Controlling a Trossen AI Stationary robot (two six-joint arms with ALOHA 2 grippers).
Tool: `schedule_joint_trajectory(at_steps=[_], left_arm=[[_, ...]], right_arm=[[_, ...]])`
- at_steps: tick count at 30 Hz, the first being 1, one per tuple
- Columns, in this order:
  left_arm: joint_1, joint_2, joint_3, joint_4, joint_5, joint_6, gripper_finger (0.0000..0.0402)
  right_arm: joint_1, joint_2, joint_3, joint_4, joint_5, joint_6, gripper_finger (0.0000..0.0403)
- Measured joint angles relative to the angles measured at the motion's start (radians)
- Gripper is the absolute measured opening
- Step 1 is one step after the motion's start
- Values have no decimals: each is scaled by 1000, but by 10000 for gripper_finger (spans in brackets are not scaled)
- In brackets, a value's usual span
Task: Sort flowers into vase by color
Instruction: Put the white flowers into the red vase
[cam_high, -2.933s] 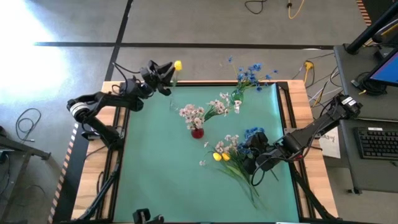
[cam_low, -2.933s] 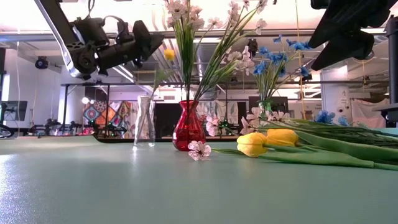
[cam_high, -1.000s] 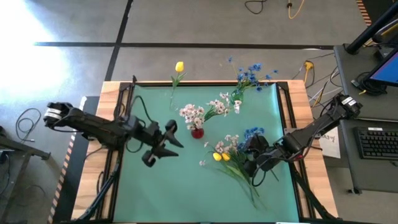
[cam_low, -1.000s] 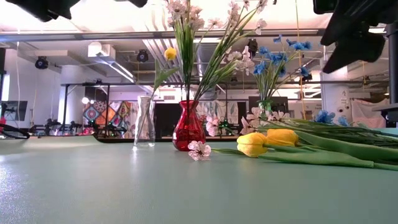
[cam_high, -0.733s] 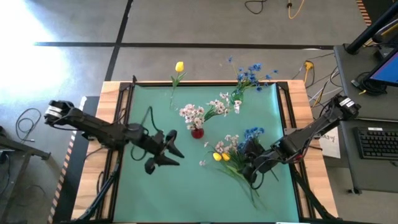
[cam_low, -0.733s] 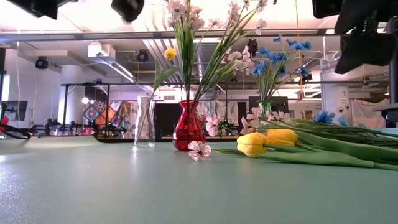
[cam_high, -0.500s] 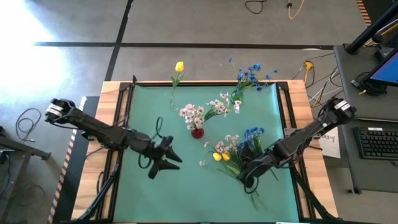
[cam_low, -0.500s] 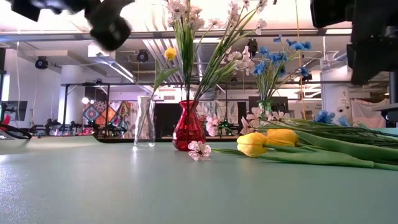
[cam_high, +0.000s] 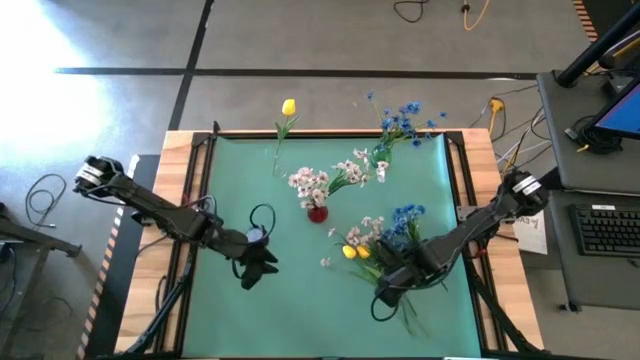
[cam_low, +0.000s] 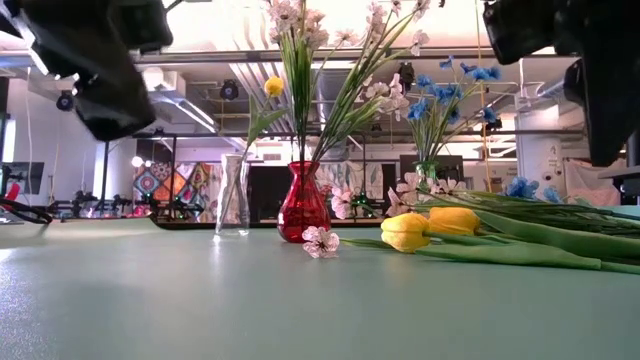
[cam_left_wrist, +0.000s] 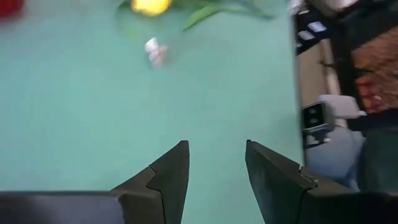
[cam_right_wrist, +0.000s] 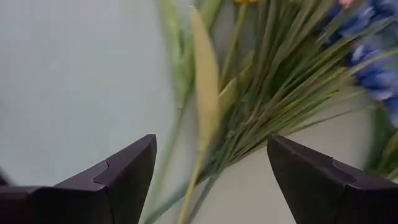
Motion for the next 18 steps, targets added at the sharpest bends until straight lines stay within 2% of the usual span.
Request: schedule_joint_trajectory(at_steps=[6, 18], left_arm=[[-22, 15, 0, -109, -41, -103, 147], [-57, 90, 0, -106, -91, -139, 147]], right_arm=[[-13, 48, 12, -11, 43, -41, 297], [-19, 18, -78, -4, 127, -40, 297]])
